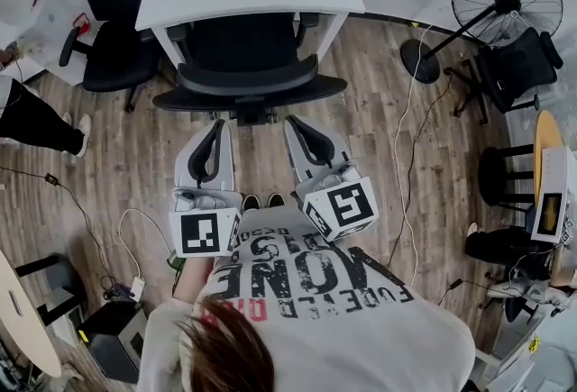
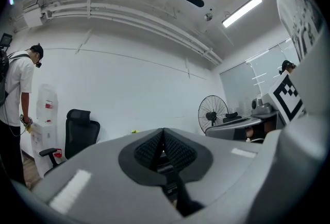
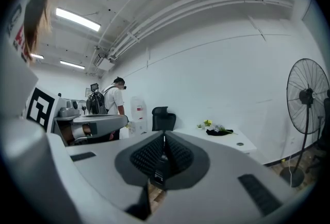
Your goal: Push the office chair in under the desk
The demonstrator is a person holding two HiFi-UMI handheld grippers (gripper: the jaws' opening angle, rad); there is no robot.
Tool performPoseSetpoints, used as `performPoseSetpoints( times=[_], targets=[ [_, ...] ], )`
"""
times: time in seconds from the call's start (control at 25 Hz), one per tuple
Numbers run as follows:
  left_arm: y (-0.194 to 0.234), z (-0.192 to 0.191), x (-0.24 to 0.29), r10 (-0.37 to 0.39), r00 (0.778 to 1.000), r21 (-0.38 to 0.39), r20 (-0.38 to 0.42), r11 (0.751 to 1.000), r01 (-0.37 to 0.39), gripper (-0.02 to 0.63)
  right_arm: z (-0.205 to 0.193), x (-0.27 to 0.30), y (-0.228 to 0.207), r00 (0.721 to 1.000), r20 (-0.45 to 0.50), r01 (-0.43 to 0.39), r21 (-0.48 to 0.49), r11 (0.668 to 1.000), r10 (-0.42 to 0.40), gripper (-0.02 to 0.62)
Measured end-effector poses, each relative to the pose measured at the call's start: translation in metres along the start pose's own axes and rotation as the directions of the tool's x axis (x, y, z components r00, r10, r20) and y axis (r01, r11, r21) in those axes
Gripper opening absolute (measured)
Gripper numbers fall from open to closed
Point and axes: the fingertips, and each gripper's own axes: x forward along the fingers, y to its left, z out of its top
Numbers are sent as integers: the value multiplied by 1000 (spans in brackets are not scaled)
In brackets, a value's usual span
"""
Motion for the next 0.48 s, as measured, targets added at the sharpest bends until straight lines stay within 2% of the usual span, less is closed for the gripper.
performPoseSetpoints(
  times=[0.48],
  targets=[
    [-1,-3,1,-7,1000,-4,-9,1000,7,12,2,-1,-2,1000,4,0,-7,1000,0,18]
  ],
)
